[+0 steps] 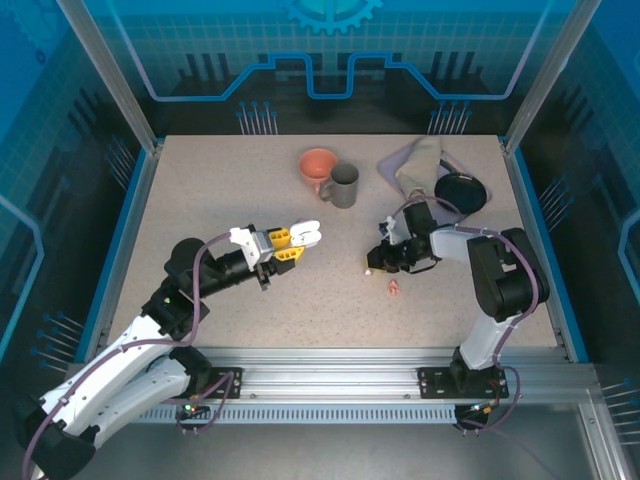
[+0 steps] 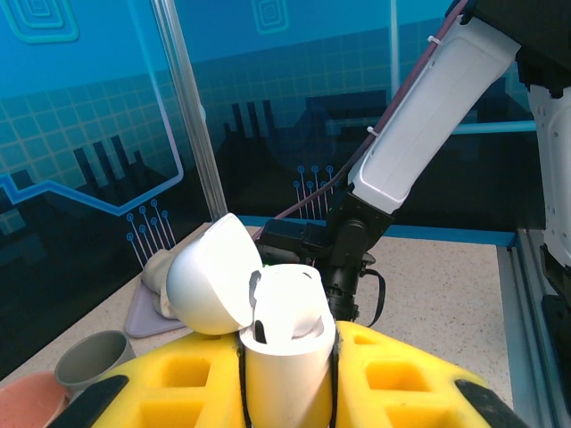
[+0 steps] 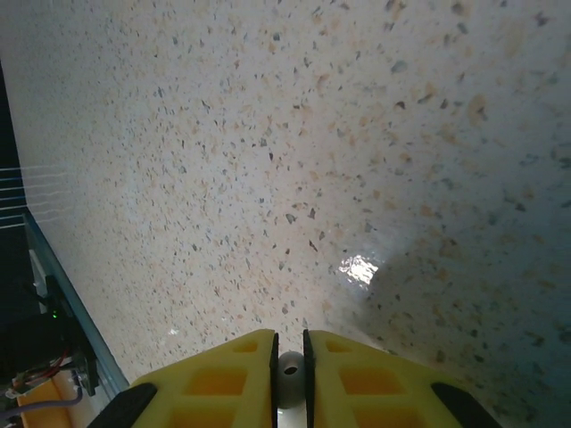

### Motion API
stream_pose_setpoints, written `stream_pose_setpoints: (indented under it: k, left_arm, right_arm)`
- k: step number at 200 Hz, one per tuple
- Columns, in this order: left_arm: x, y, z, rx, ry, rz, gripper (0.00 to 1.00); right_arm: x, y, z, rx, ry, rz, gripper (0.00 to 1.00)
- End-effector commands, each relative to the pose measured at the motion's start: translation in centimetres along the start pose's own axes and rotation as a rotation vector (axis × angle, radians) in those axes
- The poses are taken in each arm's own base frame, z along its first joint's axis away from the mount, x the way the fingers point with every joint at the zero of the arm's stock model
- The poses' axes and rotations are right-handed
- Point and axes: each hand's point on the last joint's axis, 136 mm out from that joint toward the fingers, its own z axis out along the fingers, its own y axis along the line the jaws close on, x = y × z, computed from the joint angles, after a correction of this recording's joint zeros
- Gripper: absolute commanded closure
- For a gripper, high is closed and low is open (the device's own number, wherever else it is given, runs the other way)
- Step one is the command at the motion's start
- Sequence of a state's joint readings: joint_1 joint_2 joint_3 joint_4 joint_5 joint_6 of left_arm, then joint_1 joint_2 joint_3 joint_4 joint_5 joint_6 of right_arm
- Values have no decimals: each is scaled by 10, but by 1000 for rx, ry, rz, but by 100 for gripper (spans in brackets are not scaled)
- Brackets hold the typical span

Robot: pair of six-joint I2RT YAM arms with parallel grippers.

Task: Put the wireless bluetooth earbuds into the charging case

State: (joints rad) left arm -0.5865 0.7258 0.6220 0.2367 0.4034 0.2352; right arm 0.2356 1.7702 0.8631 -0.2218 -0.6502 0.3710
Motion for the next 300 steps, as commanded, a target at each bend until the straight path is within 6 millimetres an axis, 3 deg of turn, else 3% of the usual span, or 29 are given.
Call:
stream_pose_setpoints:
  k: [1,59,110,141,169,200,231,300]
  left_arm:
    - [-13,0,1,-1,-35,6,100]
    - [-13,1,3,4,-34,4,100]
    - [-14,1,4,8,-32,3,100]
    - [-14,1,4,4,-33,7,100]
    - [-16,3,0,-19,-50,13,100]
    - [-18,5,-8,-56,-75,20,100]
    - [-17,3,-13,-60,-58,18,100]
    - [-18,3,-11,-54,-53,23,100]
  right_arm:
    - [3,-9,-1,-25,7,48,83]
    - [-2,-23,-12,-20,-31,77,79]
    - [-14,-22,-33,46,-89,7,64]
    - [-11,-18,-55,192,-99,-149,61]
    - [-5,-1,-72,447,-59,-461,56]
    - [15,18,-57,523,38,-657,55]
    - [28,10,-35,569,170,-687,59]
    - [23,2,-12,570,242,-671,62]
